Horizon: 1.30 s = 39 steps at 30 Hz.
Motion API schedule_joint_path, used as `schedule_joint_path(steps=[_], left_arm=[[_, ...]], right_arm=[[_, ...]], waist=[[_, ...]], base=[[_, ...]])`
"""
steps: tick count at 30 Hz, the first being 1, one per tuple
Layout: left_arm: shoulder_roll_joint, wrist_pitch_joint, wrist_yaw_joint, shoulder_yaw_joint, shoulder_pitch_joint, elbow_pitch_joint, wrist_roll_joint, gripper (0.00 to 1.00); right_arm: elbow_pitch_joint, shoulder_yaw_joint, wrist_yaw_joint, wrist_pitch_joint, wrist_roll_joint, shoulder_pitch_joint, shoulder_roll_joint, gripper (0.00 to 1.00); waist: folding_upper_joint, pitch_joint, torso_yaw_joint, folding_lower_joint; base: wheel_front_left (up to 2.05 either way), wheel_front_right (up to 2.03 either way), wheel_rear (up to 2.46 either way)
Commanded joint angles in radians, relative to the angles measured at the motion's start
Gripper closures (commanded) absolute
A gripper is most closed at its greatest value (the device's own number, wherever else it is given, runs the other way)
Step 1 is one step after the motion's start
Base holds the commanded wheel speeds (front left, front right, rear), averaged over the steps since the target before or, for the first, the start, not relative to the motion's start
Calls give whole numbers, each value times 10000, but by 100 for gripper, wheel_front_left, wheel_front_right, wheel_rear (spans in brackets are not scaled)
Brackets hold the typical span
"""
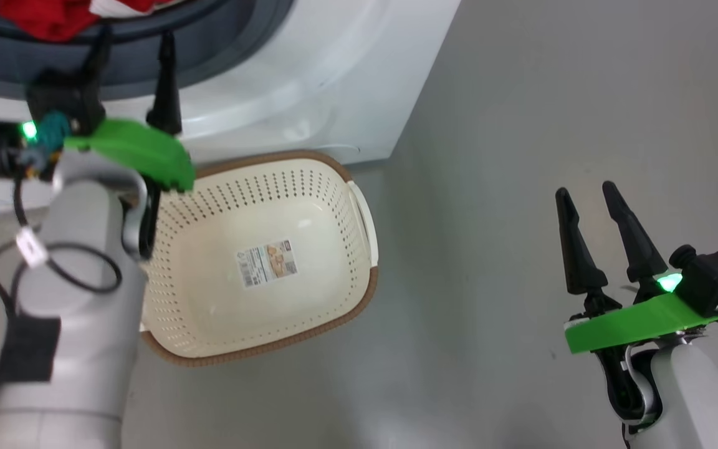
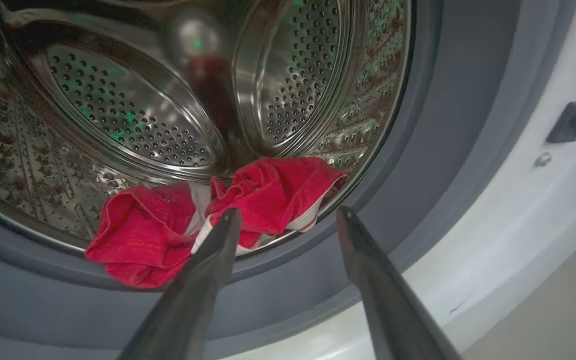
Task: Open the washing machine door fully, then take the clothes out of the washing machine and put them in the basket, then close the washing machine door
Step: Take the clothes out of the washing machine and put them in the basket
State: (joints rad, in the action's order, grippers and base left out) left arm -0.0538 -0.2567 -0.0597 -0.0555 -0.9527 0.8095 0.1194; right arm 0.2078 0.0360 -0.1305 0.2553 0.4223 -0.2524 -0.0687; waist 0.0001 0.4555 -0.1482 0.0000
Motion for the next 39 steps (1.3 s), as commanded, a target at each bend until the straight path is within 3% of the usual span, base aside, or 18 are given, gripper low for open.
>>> schedule_joint_path(steps=[1,16,39], left_arm=[[-407,-51,111,162,-636,162,-116,0],[-922,-51,401,-65,-4125,3094,-289,0],[-1461,337,199,-853,-5632,4658,-607,0]], right_arm=[[-282,158,-2,65,58,-193,-7,0],[-290,435,-2,65,188,-664,122,0],[-338,1052,-2,65,338,-919,178,0]], waist=[[-1,580,-233,0],[-1,1750,-443,0],[-1,2214,-1101,0]], base=[[0,0,0],[0,0,0],[0,0,0]])
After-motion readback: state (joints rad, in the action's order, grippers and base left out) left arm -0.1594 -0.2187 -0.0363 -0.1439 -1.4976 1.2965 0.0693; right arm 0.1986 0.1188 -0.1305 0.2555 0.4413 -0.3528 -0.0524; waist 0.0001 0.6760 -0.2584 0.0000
